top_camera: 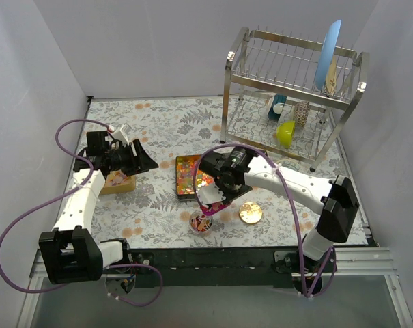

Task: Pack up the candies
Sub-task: Place the fake candies in the packing bottle, then scoop the fake candies from the storage box.

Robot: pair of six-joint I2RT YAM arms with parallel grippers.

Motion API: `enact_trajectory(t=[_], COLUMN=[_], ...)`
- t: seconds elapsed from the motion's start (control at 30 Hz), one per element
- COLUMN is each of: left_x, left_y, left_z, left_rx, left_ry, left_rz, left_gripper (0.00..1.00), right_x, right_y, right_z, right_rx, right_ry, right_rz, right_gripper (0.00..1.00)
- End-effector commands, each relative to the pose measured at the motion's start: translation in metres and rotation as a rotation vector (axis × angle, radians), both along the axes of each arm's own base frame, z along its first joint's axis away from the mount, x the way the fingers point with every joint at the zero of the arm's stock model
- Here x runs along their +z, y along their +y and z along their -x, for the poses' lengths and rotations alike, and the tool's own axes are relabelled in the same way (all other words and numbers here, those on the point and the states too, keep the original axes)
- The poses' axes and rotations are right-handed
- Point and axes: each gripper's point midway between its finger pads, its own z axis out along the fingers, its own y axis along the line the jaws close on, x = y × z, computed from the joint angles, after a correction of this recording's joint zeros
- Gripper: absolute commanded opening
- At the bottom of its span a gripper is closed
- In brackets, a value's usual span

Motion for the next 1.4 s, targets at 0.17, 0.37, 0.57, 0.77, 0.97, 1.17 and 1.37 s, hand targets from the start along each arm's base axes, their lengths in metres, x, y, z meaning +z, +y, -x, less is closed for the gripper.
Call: enact_trajectory(t=[0.17, 0.37, 0.57, 0.77, 0.97, 1.17, 1.37], left_x=[0.014, 0.016, 0.016, 0.016, 0.011, -0.005, -0.037], left_y=[-0.001, -0.004, -0.006, -0.008, -0.011, -0.012, -0.009], left_z=[-0.002, -0.004, -0.007, -0.008, -0.002, 0.005, 0.019], left_rx=[0.008, 0.007, 0.004, -0.004, 0.004, 0.043, 0.172], left_ry=[-0.038, -0.039, -0.025, -0.023, 0.0, 0.076, 0.213], left_rz=[0.061, 0.09, 0.111, 0.125, 0.15, 0.17, 0.197], left_gripper=[0.54, 0.54, 0.54, 0.54, 0.54, 0.53, 0.31], right_x=[0.026, 0.04, 0.049, 0.057, 0.072, 0.082, 0.092], right_y=[-0.007, 0.003, 0.011, 0.017, 0.023, 0.015, 0.024], right_z=[-0.01, -0.011, -0.008, -0.008, -0.011, -0.04, -0.112], right_rx=[0.102, 0.152, 0.207, 0.246, 0.27, 0.196, 0.1], right_ry=[-0.204, -0.292, -0.355, -0.404, -0.427, -0.443, -0.533], right_rz=[0.16, 0.181, 0.203, 0.22, 0.189, 0.195, 0.226], right_gripper=[0.01, 0.01, 0.01, 0.01, 0.01, 0.01, 0.01])
